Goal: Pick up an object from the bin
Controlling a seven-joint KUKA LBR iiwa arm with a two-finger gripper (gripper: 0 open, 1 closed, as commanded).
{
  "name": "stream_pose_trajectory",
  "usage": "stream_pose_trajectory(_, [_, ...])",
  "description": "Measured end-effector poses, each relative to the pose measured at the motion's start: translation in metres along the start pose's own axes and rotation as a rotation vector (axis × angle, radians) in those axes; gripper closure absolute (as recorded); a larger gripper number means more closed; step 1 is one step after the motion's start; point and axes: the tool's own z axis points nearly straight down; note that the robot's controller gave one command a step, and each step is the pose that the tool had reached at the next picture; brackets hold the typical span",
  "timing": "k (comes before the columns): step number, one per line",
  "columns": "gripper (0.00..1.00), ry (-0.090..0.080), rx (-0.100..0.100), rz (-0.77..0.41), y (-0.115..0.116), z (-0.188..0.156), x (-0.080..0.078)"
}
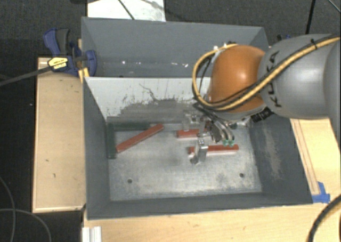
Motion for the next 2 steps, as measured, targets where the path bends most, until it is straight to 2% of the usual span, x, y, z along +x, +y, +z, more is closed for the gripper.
stream_pose_trajectory(1, [0.0,0.001,0.001,-0.012,-0.013,0.011,0.0])
stream_pose_trajectory(2, [0.0,0.013,0.0,-0.052,-0.014,0.011,0.017])
